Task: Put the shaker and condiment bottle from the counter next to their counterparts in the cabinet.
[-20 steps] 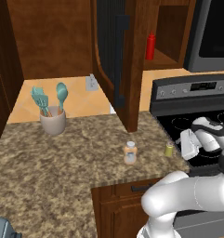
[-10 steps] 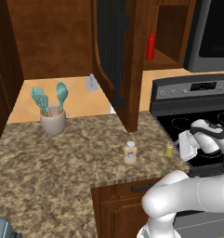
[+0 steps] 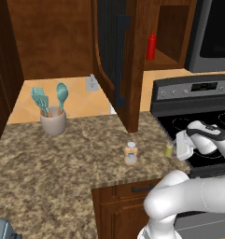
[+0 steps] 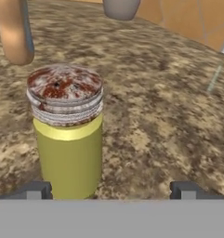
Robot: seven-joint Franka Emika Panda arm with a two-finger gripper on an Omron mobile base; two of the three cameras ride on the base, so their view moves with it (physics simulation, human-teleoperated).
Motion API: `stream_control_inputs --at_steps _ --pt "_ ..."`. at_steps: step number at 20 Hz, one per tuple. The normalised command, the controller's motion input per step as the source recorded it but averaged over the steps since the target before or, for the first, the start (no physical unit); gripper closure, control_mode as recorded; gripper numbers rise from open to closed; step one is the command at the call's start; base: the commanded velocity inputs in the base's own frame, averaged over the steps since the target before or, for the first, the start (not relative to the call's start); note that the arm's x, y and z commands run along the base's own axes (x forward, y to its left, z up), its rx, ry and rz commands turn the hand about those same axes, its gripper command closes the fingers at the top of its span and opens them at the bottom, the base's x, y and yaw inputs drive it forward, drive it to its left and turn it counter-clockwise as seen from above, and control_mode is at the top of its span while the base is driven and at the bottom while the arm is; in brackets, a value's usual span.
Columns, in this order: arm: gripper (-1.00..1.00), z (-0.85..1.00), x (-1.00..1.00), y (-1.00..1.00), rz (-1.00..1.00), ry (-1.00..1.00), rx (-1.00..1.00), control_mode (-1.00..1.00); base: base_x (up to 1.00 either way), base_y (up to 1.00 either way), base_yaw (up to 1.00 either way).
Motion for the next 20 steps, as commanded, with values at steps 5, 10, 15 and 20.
stream_control_inputs --at_steps 5,10,15,20 --pt "-1.0 -0.04 0.12 0.05 0.0 0.0 0.0 -1.0 0.0 0.0 0.0" --pt "-1.0 0.0 -0.01 0.01 0.03 0.0 0.0 -1.0 0.0 0.0 0.0" --pt "-1.0 -0.01 0.0 0.19 0.05 0.0 0.0 -1.0 0.0 0.0 0.0" --pt "-1.0 0.0 0.0 0.24 0.05 0.0 0.0 -1.0 0.0 0.0 0.0"
